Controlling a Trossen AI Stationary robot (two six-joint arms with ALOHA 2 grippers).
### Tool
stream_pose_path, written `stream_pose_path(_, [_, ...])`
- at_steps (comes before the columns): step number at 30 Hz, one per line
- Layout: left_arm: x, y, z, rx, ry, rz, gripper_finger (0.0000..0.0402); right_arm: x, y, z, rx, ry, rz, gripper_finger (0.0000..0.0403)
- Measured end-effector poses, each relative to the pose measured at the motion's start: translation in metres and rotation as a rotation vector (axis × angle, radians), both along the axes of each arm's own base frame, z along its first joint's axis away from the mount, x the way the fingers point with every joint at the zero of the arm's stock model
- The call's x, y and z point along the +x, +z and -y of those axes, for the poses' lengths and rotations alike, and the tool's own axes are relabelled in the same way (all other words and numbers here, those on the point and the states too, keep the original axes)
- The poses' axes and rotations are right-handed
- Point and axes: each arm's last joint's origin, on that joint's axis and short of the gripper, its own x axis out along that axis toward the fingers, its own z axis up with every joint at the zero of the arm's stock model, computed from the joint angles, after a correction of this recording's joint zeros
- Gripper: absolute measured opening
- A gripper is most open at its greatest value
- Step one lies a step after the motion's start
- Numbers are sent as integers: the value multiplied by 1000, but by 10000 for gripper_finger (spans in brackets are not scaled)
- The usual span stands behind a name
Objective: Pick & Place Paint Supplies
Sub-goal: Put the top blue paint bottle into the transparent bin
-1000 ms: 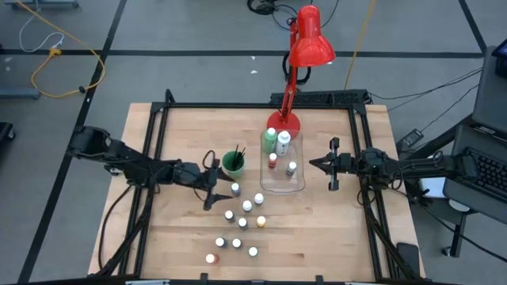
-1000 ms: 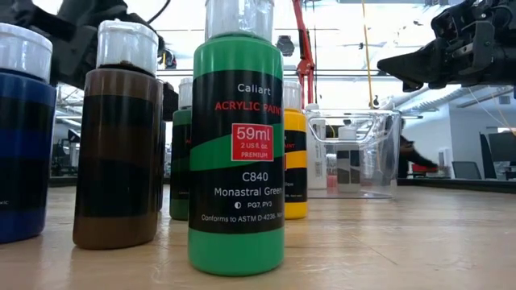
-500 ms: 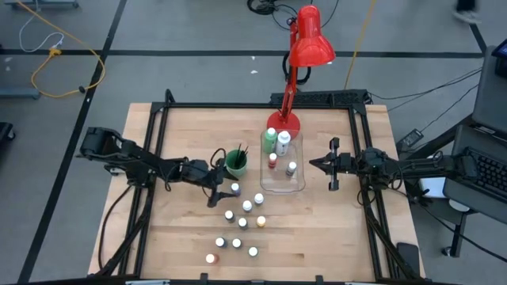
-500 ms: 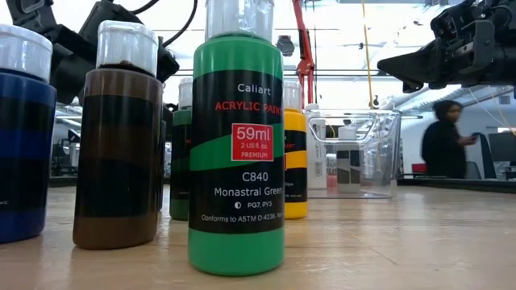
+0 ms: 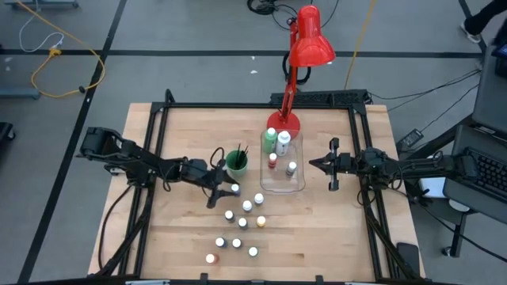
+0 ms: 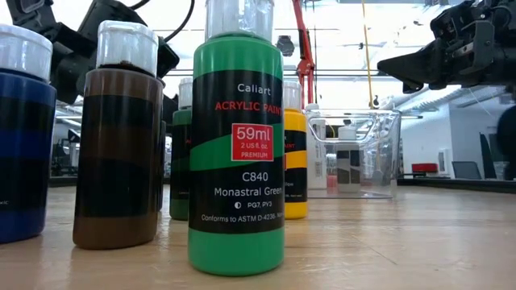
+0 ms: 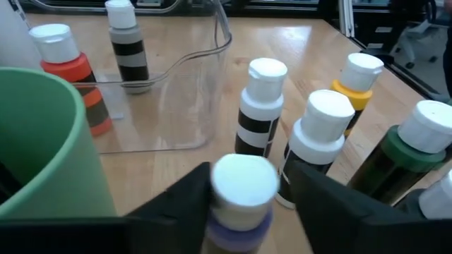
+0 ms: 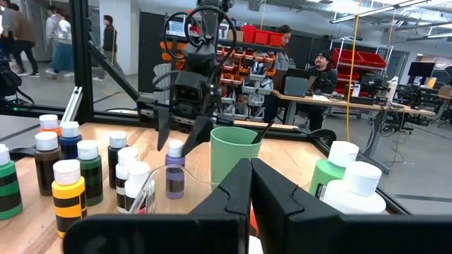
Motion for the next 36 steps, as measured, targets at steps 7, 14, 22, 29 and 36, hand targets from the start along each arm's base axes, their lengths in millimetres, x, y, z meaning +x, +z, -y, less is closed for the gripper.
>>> stream_pose_path(7, [2,3,0,-7,-3,26,97,0,0,0,0,0,0,4])
stream_pose_path(14, [20,44,5,-49,-50,40,97,0,0,0,0,0,-2,4])
stream_pose_path(22, [52,127,17,84,-16,-18,97,1,-1,0,0,0,-10,4])
stream_pose_path(29, [80,173,0,189,10,145,97,1,-1,0,-2,0,-12,4])
stream_pose_path(36, [116,128,-32,117,39,94,97,1,-2,0,-13,2,-18,4])
